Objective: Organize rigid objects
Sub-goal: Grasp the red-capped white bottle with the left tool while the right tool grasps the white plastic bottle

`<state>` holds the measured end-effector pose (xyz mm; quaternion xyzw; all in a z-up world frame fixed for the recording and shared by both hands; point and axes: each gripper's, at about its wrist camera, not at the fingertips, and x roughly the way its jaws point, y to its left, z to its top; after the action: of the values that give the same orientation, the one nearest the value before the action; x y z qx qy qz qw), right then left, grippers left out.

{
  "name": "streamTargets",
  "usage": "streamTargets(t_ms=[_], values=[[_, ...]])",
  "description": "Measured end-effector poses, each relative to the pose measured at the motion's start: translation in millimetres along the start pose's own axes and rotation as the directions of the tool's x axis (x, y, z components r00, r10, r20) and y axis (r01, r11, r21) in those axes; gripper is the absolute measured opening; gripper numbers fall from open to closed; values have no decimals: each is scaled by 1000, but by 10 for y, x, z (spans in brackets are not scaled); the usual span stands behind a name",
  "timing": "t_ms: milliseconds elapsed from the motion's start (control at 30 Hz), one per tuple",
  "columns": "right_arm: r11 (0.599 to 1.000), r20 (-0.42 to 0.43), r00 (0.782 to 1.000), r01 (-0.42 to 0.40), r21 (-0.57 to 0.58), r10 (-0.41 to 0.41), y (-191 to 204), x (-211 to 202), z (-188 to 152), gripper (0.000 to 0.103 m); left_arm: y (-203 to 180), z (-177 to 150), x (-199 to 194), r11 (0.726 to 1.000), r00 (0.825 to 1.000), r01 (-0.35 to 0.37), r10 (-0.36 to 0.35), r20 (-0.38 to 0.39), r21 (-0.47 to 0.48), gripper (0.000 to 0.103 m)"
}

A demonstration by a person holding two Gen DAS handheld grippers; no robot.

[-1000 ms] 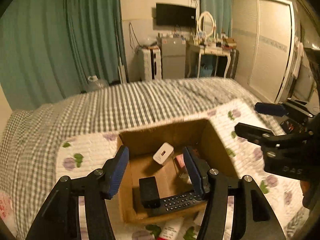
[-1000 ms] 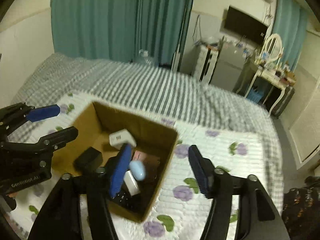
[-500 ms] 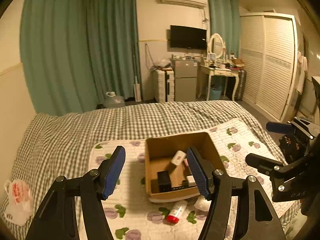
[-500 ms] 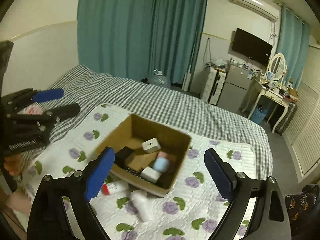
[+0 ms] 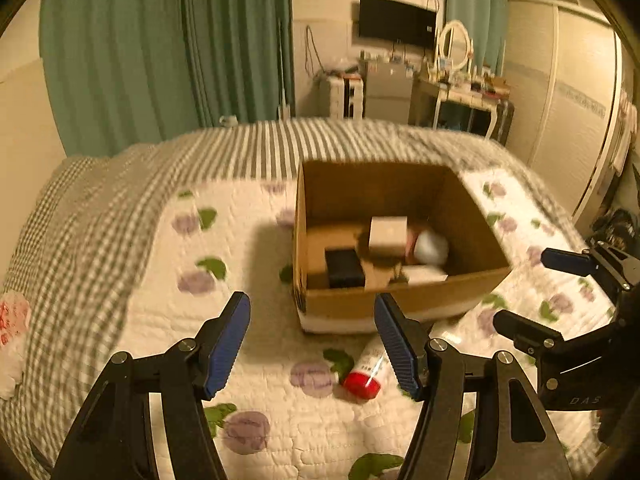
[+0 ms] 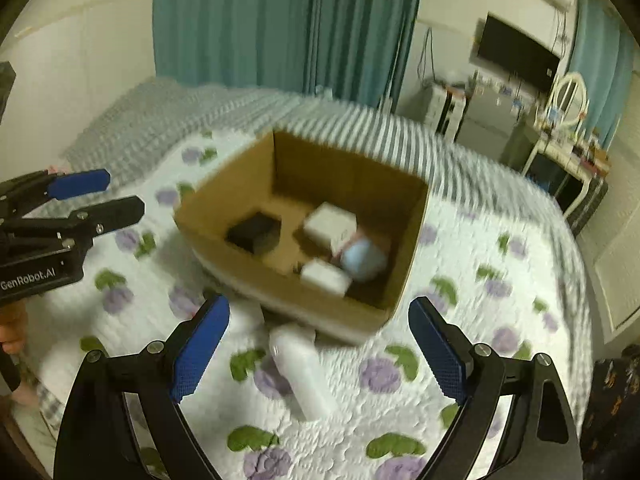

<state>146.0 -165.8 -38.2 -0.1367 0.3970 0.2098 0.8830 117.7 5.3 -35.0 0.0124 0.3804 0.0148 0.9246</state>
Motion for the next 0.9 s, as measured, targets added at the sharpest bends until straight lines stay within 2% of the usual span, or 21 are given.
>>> streamTargets(t_ms=[267,533,700,800,867,900], values=[[1000,-111,994,-3,-21,1,-62,487,-307,91,-120,-329,518,999,993,32,-32,-113,-4,67],[997,-175,982,-71,6,71,-34,881,-402,91,-306,-546,828,997,984,47,-36,-173,61,67],[994,-197,974,-108,20,110,2,1037,-414,77,-327,-565,878,996,990,62,-53,-132,61,67],[990,-217,966,-132,42,138,-38,1073,-453,67,-356,-544,927,994,987,91,-82,-140,60,67],[988,-222,963,-150,34,153,-30,1062,-459,53,-387,-538,952,993,985,100,-89,-145,65,67],[989,-226,963,-149,13,148,0,1045,-460,49,-406,-542,972,991,983,110,-98,-154,72,67]])
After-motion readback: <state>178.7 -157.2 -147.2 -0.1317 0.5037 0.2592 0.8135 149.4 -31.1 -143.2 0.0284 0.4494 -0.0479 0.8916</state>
